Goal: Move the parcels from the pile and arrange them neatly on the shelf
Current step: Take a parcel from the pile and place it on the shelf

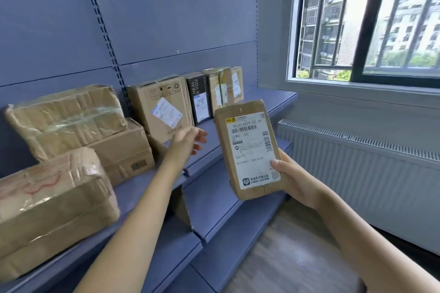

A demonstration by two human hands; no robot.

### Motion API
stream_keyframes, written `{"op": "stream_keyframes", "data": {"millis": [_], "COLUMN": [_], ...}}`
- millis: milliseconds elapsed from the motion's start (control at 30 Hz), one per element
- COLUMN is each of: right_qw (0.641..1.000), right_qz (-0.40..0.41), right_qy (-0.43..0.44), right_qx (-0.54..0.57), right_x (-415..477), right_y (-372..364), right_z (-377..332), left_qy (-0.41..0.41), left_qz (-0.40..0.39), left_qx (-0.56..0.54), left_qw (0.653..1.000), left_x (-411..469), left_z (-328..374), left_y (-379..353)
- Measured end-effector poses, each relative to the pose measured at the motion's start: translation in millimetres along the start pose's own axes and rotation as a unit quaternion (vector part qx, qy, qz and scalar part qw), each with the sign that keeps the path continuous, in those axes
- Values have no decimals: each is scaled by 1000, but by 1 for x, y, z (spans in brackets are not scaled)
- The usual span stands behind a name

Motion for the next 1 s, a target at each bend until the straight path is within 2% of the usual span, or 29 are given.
{"op": "stream_keyframes", "data": {"millis": [200,400,767,833,1000], "right_qw": [999,991,979,976,971], "right_qz": [42,126,201,216,239], "right_qy": [3,1,-2,6,9], "right_qx": [11,46,19,14,14], "right_x": [-31,-27,59,74,108], "right_y": [65,129,249,272,334], "right_z": [3,17,8,8,21], "left_qy": [-15,-15,-19,-21,24], "left_qz": [-78,-144,-268,-271,-307], "left_qx": [32,66,86,86,101], "left_qw": [996,987,959,958,946], "left_x": [44,110,294,323,368], "left_z": [-9,-20,-34,-37,-67], "left_y": [-83,-122,-157,-163,-180]}}
Point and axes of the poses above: each hand's wrist, its own x-axis towards the middle knuckle, its own y-axis out of the back of the hand, z = x × y, the point moved 2 cm from there along x, towards the middle knuckle, and after that the axes turned 13 degrees about -z, right-handed, at the moved point
